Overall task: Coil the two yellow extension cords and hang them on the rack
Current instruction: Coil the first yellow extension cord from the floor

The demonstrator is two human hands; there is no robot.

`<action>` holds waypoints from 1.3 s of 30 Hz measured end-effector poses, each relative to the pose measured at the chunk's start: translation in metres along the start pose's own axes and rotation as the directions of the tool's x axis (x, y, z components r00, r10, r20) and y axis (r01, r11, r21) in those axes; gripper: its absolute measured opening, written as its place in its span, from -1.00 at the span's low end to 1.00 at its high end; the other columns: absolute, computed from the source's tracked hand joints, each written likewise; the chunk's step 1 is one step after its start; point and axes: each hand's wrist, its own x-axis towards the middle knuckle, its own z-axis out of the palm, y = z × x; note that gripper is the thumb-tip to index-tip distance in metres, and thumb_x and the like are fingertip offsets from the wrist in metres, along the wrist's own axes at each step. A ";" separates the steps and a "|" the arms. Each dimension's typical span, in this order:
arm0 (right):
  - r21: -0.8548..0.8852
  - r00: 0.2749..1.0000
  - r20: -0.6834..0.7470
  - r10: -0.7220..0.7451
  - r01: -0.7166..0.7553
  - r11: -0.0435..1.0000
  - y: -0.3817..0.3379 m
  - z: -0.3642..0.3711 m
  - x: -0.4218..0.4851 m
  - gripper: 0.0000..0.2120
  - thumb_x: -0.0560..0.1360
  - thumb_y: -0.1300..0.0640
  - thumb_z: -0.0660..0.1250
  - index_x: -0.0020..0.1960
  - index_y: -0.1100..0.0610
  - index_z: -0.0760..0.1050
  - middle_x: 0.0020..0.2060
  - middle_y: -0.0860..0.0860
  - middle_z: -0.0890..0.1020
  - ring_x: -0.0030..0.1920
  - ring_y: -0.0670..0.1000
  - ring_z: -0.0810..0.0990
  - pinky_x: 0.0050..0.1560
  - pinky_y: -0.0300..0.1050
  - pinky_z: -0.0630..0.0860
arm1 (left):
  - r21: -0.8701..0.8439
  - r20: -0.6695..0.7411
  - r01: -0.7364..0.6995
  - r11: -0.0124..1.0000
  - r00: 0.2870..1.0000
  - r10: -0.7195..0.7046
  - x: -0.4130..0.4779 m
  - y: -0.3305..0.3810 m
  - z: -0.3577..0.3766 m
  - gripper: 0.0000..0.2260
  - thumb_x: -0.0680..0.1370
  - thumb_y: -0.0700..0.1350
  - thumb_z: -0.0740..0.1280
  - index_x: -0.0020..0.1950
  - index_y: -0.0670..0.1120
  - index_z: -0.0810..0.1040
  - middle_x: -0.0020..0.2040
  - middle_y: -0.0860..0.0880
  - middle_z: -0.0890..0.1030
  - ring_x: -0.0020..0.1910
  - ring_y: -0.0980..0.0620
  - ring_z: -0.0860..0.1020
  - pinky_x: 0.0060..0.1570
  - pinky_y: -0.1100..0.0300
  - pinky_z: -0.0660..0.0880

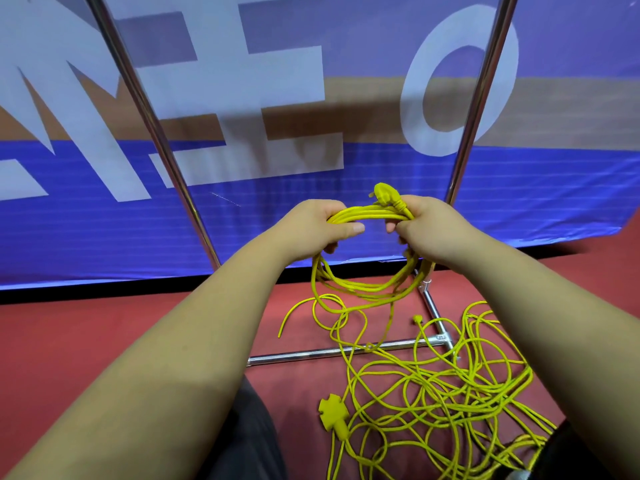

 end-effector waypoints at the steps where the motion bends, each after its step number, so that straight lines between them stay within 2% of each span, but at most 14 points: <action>1: -0.009 1.000 -0.006 -0.012 0.011 1.000 0.001 0.000 -0.001 -0.76 0.58 0.29 0.24 -0.10 0.03 0.59 -0.23 0.19 0.61 -0.30 0.15 0.57 -0.20 0.15 0.65 | 0.003 0.029 0.018 1.000 0.999 -0.018 0.000 -0.003 -0.001 -0.76 0.55 0.07 0.51 -0.08 -0.09 0.61 -0.30 -0.05 0.61 -0.31 0.09 0.60 -0.19 0.15 0.56; 4: -0.066 0.998 -0.016 -0.061 0.060 0.996 0.000 -0.001 -0.001 -0.75 0.58 0.29 0.28 -0.10 -0.01 0.63 -0.20 0.13 0.65 -0.30 0.18 0.48 -0.24 0.03 0.50 | 0.006 0.185 0.028 1.000 0.982 -0.028 0.000 -0.017 -0.002 -0.86 0.53 0.02 0.54 -0.03 0.02 0.63 -0.17 0.04 0.66 -0.18 0.11 0.61 0.02 0.04 0.59; 7: -0.104 0.994 -0.039 -0.102 0.097 0.990 0.001 -0.001 -0.002 -0.73 0.57 0.29 0.33 -0.06 -0.06 0.65 -0.25 0.10 0.62 -0.31 0.16 0.45 -0.28 0.00 0.42 | -0.038 0.286 0.044 0.998 0.958 -0.032 -0.001 -0.025 0.001 -0.81 0.53 -0.16 0.54 0.04 0.00 0.57 -0.04 0.09 0.64 -0.06 0.12 0.63 0.17 -0.02 0.61; 12: -0.003 0.984 -0.179 0.021 -0.022 1.000 0.002 -0.004 0.001 -0.83 0.58 0.18 0.40 0.13 -0.01 0.52 -0.20 0.01 0.58 -0.29 0.05 0.51 -0.31 -0.06 0.41 | -0.008 0.213 0.041 0.999 0.976 -0.039 -0.001 -0.018 0.005 -0.79 0.51 -0.26 0.42 0.05 0.00 0.52 0.00 -0.17 0.65 -0.07 -0.11 0.73 -0.03 -0.06 0.68; 13: -0.039 0.986 -0.157 0.061 -0.068 0.997 0.003 -0.007 0.002 -0.91 0.60 0.14 0.40 0.09 0.08 0.56 -0.24 0.03 0.56 -0.29 0.08 0.51 -0.31 -0.06 0.39 | -0.001 0.183 0.030 1.000 0.983 -0.030 0.000 -0.016 0.004 -0.80 0.53 -0.28 0.39 0.06 -0.01 0.53 -0.01 -0.16 0.65 -0.09 -0.08 0.73 -0.07 0.00 0.68; 16: -0.083 0.991 -0.079 0.110 -0.116 0.990 0.002 -0.011 0.000 -0.78 0.63 0.06 0.38 -0.01 0.23 0.61 -0.33 0.11 0.53 -0.30 0.14 0.51 -0.28 -0.01 0.43 | 0.062 0.097 -0.011 0.998 0.995 0.005 -0.001 -0.014 0.001 -0.89 0.60 -0.20 0.36 0.06 0.01 0.56 -0.14 0.02 0.68 -0.17 0.03 0.72 -0.10 0.12 0.66; 19: 0.065 0.994 0.058 0.094 -0.098 0.993 0.005 -0.010 -0.006 -0.87 0.66 0.12 0.31 0.03 0.16 0.57 -0.23 0.08 0.70 -0.24 0.03 0.72 -0.13 0.07 0.64 | 0.105 0.072 0.000 0.994 0.997 -0.008 -0.001 -0.020 -0.001 -0.92 0.67 -0.03 0.32 0.01 0.01 0.55 -0.18 -0.02 0.70 -0.19 0.03 0.69 -0.01 0.03 0.66; 20: 0.088 0.992 0.099 0.077 -0.085 0.992 0.006 -0.009 -0.008 -0.89 0.68 0.13 0.28 0.02 0.13 0.54 -0.27 0.04 0.71 -0.23 -0.03 0.75 -0.12 0.07 0.60 | 0.104 0.071 0.011 0.995 0.997 -0.018 -0.002 -0.022 0.000 -0.89 0.68 0.01 0.31 0.00 0.02 0.55 -0.18 -0.03 0.70 -0.20 0.02 0.69 -0.01 0.02 0.66; 22: 0.115 0.989 0.138 0.056 -0.072 0.991 0.007 -0.006 -0.009 -0.90 0.69 0.12 0.25 0.03 0.12 0.49 -0.36 0.04 0.65 -0.21 0.06 0.79 -0.09 0.15 0.56 | 0.094 0.073 0.020 0.995 0.997 -0.027 -0.003 -0.023 0.001 -0.86 0.69 0.03 0.29 -0.01 0.03 0.55 -0.19 -0.03 0.70 -0.24 0.04 0.67 -0.04 0.00 0.66; 26: 0.132 0.990 0.133 0.045 -0.063 0.989 0.007 -0.008 -0.009 -0.91 0.64 0.07 0.30 0.00 0.09 0.51 -0.40 0.12 0.59 -0.34 0.22 0.70 -0.10 0.41 0.69 | 0.077 0.066 0.041 0.996 0.997 -0.046 -0.005 -0.018 0.003 -0.81 0.71 0.03 0.25 -0.03 -0.02 0.52 -0.18 -0.05 0.71 -0.27 0.05 0.64 -0.09 -0.03 0.63; 30: 0.228 0.993 0.100 0.060 -0.082 0.970 0.005 -0.010 -0.008 -0.87 0.60 0.06 0.36 -0.01 0.13 0.53 -0.42 0.07 0.49 -0.42 0.14 0.55 -0.17 0.47 0.66 | -0.029 0.055 0.099 0.995 0.994 -0.097 -0.007 -0.010 0.009 -0.81 0.72 0.06 0.23 0.04 -0.03 0.51 -0.15 -0.14 0.66 -0.11 -0.09 0.71 -0.28 -0.02 0.69; 33: 0.292 0.993 0.099 0.058 -0.085 0.953 0.006 -0.010 -0.008 -0.83 0.57 0.03 0.42 -0.06 0.11 0.51 -0.43 0.05 0.44 -0.44 0.11 0.49 -0.16 0.44 0.64 | -0.074 0.034 0.118 0.990 0.993 -0.116 -0.005 -0.008 0.013 -0.81 0.70 0.09 0.25 0.04 0.01 0.51 -0.24 -0.08 0.60 -0.09 -0.16 0.70 -0.34 -0.03 0.68; 35: 0.365 0.992 0.116 0.044 -0.084 0.927 0.005 -0.010 -0.010 -0.83 0.59 0.06 0.44 -0.07 0.09 0.48 -0.44 0.03 0.37 -0.47 0.07 0.42 -0.18 0.36 0.66 | -0.036 0.029 0.105 0.994 0.994 -0.104 -0.003 -0.011 0.015 -0.83 0.67 0.12 0.29 0.00 0.05 0.52 -0.26 -0.07 0.62 -0.16 -0.16 0.70 -0.20 -0.13 0.69; 39: 0.497 0.980 0.196 0.039 -0.134 0.857 -0.001 -0.010 -0.016 -0.81 0.62 0.10 0.45 -0.05 0.10 0.45 -0.42 0.00 0.32 -0.48 0.03 0.36 -0.26 0.07 0.63 | 0.089 -0.044 0.073 0.993 0.997 -0.069 0.002 -0.016 0.018 -0.75 0.60 0.16 0.41 -0.05 -0.01 0.52 -0.20 -0.07 0.66 -0.18 -0.07 0.69 -0.04 -0.08 0.66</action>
